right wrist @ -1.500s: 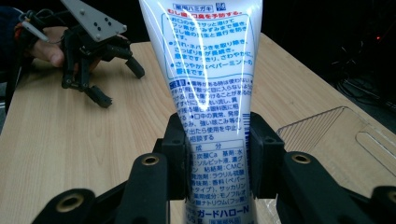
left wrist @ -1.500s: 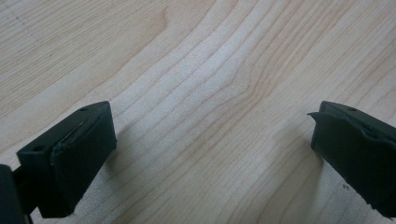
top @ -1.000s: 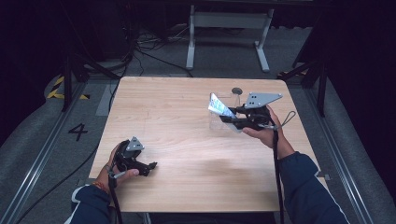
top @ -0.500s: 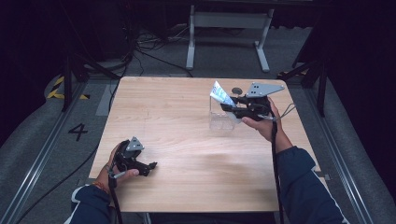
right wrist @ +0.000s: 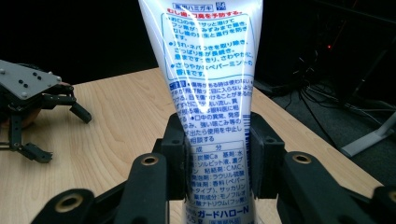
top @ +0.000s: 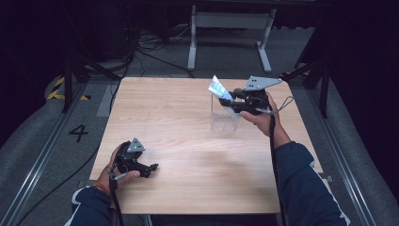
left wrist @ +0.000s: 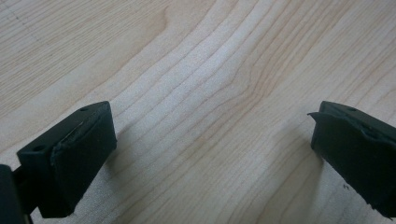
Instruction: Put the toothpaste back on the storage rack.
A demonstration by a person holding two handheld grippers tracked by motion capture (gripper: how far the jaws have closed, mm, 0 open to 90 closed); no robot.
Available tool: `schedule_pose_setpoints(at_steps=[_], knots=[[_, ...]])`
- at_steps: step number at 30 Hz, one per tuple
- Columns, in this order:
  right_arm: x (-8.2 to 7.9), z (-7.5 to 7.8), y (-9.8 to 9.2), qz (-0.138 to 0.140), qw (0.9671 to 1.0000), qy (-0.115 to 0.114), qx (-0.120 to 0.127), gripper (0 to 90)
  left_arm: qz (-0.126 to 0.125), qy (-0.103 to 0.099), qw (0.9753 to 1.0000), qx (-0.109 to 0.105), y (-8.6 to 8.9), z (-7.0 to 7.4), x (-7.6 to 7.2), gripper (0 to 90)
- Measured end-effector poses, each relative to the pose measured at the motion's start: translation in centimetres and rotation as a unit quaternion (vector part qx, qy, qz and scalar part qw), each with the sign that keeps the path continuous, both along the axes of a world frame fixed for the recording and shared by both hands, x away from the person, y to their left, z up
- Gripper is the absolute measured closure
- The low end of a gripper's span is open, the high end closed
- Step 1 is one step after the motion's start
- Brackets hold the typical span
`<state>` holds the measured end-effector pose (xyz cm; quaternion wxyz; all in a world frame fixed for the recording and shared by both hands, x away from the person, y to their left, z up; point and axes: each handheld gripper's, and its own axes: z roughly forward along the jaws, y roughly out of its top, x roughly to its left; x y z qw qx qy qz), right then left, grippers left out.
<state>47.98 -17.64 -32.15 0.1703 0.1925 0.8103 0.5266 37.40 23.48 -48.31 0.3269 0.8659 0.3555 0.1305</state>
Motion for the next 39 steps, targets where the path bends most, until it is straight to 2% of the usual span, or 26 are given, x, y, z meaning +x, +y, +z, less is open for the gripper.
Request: schedule_pose_setpoints(at_steps=[9, 22, 27, 30, 39], knots=[[1.5, -0.4, 0.2, -0.008, 0.9999, 0.01, 0.001, 65.3, 0.0, 0.001, 1.0, 0.0, 0.0, 0.0, 0.0, 0.4], [3.2, -1.3, 0.5, -0.008, 0.9997, 0.019, -0.015, 65.3, 0.002, -0.002, 1.0, -0.003, 0.0, 0.0, 0.0, 0.4], [3.9, -2.0, 0.3, -0.01, 0.9995, 0.028, -0.007, 65.3, 0.002, -0.002, 1.0, -0.003, 0.0, 0.0, 0.0, 0.4], [4.4, -2.5, 0.4, -0.012, 0.9994, 0.03, -0.012, 65.3, 0.002, -0.002, 1.0, -0.003, 0.0, -0.1, 0.0, 0.4], [5.2, -3.6, -0.2, -0.018, 0.9991, 0.039, -0.005, 64.7, 0.002, -0.002, 1.0, -0.003, 0.0, -0.1, 0.0, 0.4]])
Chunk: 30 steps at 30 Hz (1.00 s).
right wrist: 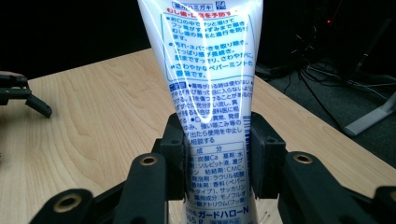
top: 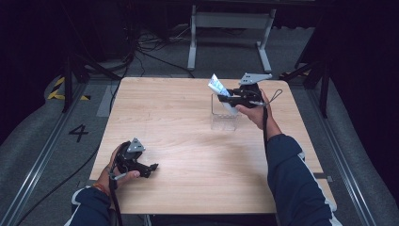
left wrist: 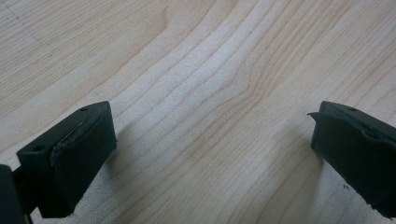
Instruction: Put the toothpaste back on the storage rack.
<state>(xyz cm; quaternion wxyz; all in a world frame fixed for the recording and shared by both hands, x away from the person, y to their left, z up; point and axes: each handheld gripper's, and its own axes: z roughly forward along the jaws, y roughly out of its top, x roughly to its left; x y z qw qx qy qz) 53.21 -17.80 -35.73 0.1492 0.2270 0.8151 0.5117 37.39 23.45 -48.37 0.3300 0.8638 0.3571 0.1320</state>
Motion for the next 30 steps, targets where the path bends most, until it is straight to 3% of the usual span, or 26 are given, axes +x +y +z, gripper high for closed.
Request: schedule_pose_setpoints(at_steps=[30], knots=[[1.4, -2.3, -1.6, -0.015, 0.9998, 0.002, 0.012, 63.4, -0.001, 0.0, 1.0, 0.001, 0.0, 0.0, 0.0, 0.4]])
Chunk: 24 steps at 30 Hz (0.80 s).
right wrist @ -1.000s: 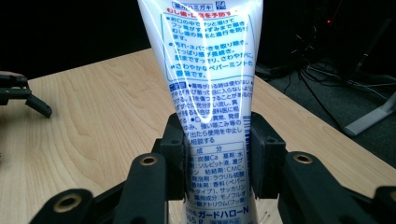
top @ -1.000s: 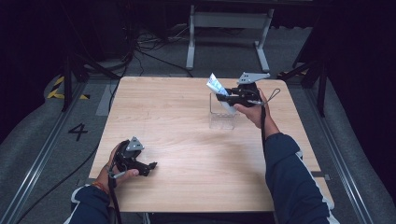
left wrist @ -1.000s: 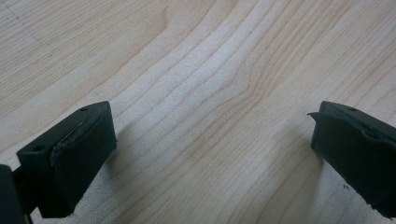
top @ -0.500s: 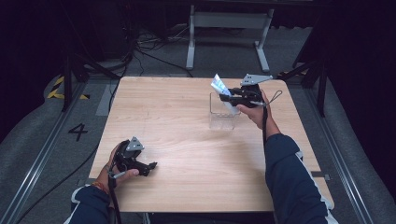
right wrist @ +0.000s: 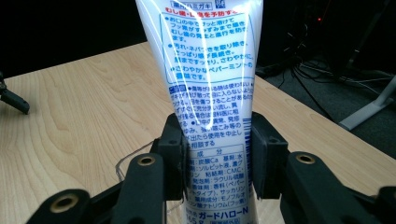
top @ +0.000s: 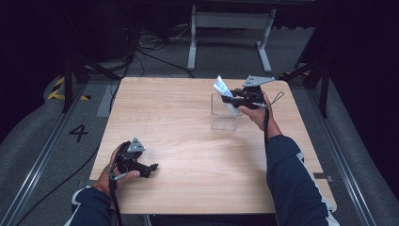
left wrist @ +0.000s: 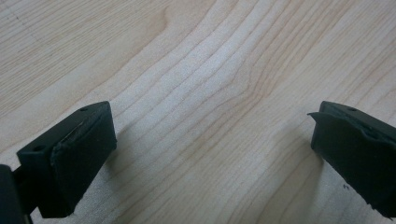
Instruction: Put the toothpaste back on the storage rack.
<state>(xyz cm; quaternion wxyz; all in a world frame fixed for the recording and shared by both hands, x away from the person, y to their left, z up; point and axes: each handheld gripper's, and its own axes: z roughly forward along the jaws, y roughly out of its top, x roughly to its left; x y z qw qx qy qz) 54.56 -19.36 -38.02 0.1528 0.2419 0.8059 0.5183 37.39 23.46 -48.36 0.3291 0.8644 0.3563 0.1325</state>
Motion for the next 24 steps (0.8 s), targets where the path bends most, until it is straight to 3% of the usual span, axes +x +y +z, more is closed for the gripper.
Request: schedule_pose_setpoints(at_steps=[11, 24], knots=[[-0.05, -0.49, -0.1, 0.005, 1.0, 0.004, -0.003, 62.5, 0.0, -0.001, 1.0, 0.001, 0.0, 0.0, -0.01, 0.4], [-0.81, -0.62, -0.54, 0.017, 0.9993, 0.006, -0.032, 62.2, 0.0, -0.001, 1.0, 0.001, 0.0, 0.0, -0.01, 0.4]])
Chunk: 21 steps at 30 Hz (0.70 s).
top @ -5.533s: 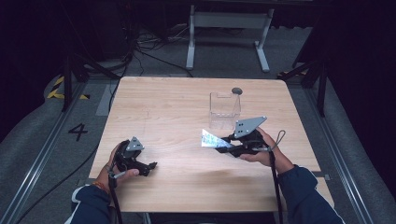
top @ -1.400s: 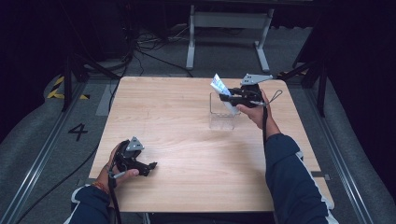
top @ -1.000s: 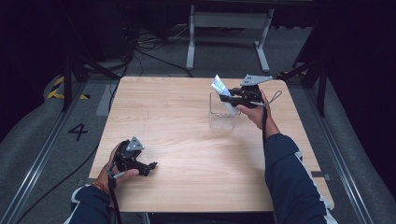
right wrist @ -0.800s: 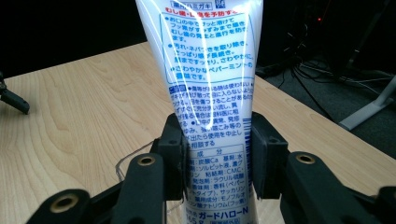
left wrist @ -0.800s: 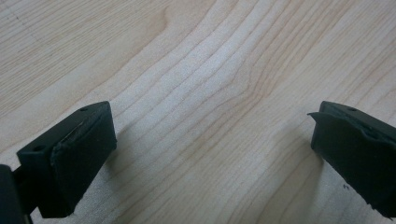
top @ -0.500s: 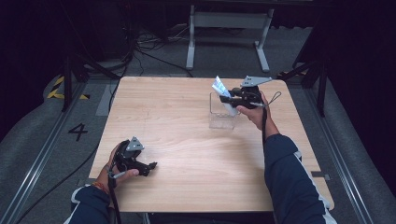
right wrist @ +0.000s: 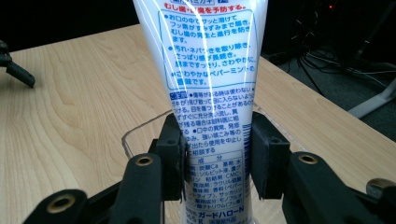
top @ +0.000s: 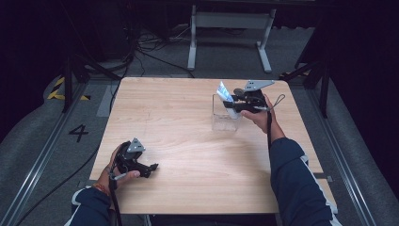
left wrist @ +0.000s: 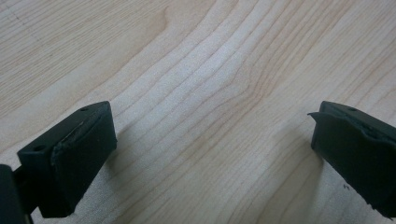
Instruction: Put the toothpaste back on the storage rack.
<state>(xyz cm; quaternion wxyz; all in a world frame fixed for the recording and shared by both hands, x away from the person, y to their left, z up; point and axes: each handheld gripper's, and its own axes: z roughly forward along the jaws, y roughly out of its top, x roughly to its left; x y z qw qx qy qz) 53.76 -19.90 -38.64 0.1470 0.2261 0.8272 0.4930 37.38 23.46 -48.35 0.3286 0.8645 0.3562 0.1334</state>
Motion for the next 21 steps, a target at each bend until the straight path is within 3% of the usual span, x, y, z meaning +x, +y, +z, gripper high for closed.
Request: schedule_pose_setpoints(at_steps=[9, 21], knots=[[-0.1, 0.05, -0.24, 0.003, 0.9999, 0.0, -0.012, 61.6, 0.0, 0.0, 1.0, 0.0, 0.0, 0.0, 0.0, 0.4], [0.21, -0.85, 0.3, 0.0, 0.9979, 0.019, -0.062, 60.7, 0.0, 0.0, 1.0, 0.0, 0.0, 0.0, 0.0, 0.4]])
